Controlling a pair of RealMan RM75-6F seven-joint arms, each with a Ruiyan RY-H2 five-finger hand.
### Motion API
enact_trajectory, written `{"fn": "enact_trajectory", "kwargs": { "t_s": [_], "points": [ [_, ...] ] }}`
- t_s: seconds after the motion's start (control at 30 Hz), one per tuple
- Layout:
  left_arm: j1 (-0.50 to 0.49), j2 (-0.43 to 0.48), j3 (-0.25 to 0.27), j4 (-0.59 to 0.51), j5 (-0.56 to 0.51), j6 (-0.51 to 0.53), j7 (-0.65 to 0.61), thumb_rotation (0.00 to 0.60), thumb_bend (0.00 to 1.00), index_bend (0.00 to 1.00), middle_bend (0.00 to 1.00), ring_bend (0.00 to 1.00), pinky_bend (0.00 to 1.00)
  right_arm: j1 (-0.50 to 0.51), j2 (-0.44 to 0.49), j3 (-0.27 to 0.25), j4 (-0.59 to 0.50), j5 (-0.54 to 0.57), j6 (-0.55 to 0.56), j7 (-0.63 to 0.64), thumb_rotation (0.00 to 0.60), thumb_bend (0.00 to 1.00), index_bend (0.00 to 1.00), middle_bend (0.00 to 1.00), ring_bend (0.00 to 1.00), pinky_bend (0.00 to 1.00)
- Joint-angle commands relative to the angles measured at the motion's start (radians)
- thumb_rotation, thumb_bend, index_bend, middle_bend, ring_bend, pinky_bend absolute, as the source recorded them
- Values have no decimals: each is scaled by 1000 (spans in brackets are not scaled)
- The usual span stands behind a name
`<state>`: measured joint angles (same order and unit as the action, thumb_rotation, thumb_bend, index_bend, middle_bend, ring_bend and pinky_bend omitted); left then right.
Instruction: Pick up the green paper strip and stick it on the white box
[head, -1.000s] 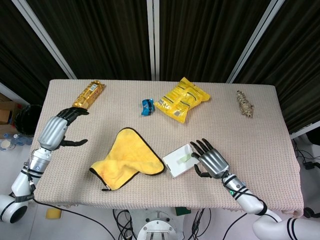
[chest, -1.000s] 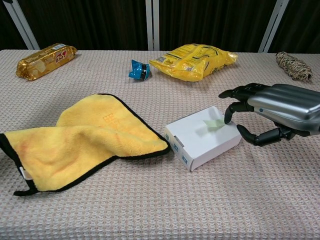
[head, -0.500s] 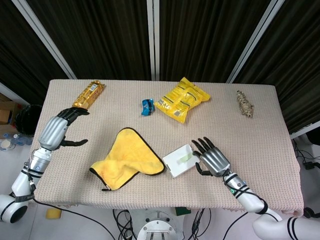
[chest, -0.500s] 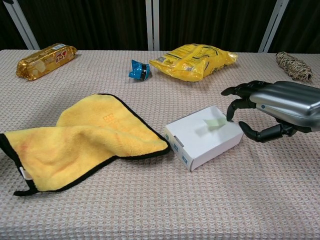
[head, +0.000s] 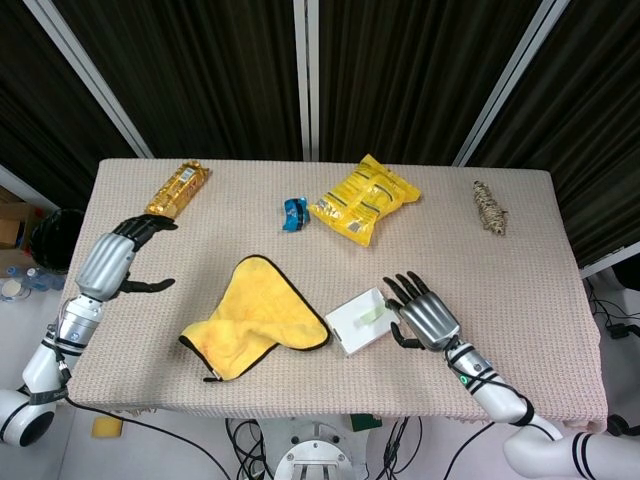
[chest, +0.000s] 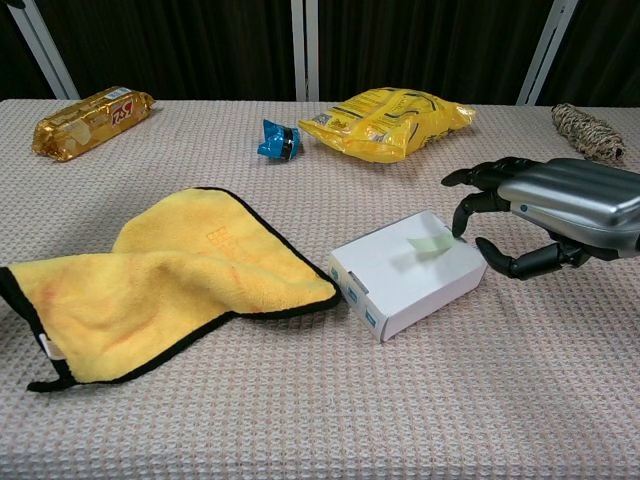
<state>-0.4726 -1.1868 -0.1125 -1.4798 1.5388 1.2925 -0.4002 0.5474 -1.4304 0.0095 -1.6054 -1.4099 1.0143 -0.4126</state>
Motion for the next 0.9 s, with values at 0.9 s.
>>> {"fn": "enact_trajectory", "kwargs": {
  "t_s": [0.9],
  "points": [
    [1, 0, 0, 4, -2, -1, -2, 600, 41, 254, 227, 179, 208, 14, -23, 10, 29, 3, -4, 12, 272, 620, 305, 0, 0, 0]
  ]
}}
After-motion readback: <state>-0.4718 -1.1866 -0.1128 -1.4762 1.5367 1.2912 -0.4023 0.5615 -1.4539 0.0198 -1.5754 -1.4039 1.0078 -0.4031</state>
